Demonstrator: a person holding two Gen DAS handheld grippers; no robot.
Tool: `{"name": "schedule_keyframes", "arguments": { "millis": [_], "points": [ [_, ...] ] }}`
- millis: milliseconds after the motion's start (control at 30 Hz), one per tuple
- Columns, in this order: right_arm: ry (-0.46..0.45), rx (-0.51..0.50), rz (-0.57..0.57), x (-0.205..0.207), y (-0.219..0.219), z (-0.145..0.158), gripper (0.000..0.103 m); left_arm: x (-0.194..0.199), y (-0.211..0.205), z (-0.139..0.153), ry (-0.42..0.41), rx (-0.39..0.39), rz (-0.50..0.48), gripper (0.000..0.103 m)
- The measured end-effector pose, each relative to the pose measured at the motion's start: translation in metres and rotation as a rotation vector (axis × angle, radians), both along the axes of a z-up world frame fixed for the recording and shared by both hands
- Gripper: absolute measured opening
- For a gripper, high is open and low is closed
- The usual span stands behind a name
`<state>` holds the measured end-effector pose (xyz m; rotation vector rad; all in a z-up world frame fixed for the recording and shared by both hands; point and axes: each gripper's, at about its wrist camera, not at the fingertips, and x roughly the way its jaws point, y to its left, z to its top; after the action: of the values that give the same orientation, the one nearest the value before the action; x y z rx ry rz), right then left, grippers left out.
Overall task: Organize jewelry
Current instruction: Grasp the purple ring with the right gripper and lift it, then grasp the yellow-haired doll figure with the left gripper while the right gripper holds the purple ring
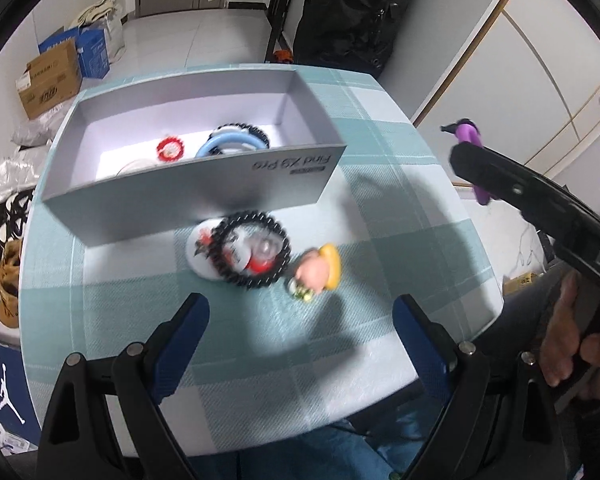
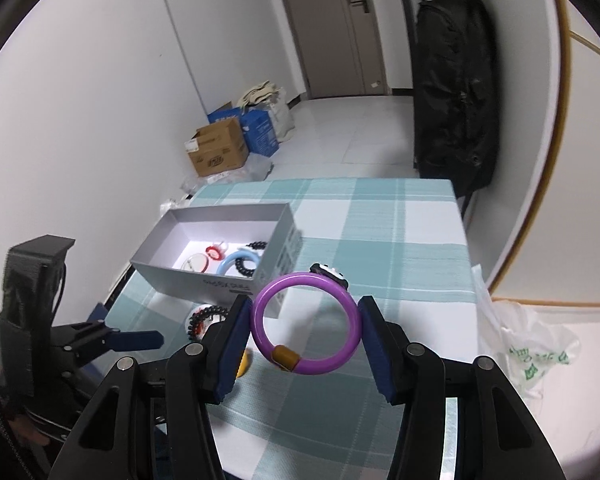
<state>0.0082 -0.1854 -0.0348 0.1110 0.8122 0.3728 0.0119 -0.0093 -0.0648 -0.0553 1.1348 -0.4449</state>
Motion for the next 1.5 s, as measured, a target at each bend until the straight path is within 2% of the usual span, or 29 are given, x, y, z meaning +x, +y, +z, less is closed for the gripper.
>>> {"name": "schedule_keyframes", "arguments": {
  "millis": [133,167,233,300,367,533,733,1000,1500],
  "points": [
    [-0.011,0.012,-0.023,-0.002,-0.011,0.003,0.053,0.009,-0.006,-0.003,-0.001,0.056,0.006,0.085],
    [-0.009,0.015,-0.03,-0.002,-0.014,0.003,0.053,0.008,-0.012,-0.002,-0.007,0.089,0.027,0.084],
    [-0.003,0.019,-0.043,-0.002,-0.018,0.002,0.053,0.008,-0.023,-0.002,-0.032,0.163,0.011,0.079],
    [0.004,0.024,-0.053,-0.002,-0.023,0.001,0.053,0.008,-0.033,-0.004,-0.038,0.202,-0.015,0.061],
    [0.009,0.026,-0.062,-0.003,-0.028,0.0,0.053,0.006,-0.039,-0.009,-0.038,0.238,-0.04,0.054],
    [0.015,0.041,-0.08,-0.004,-0.036,0.001,0.053,0.001,-0.039,-0.011,-0.047,0.266,-0.053,0.053],
    [0.023,0.049,-0.083,-0.003,-0.039,0.001,0.053,0.001,-0.036,-0.01,-0.069,0.285,-0.036,0.028],
    [0.027,0.042,-0.082,-0.002,-0.037,-0.001,0.053,0.006,-0.032,-0.011,-0.05,0.226,-0.021,0.027],
    [0.033,0.054,-0.072,0.002,-0.032,-0.001,0.053,0.011,-0.021,-0.005,-0.025,0.064,0.015,0.027]
  ]
}}
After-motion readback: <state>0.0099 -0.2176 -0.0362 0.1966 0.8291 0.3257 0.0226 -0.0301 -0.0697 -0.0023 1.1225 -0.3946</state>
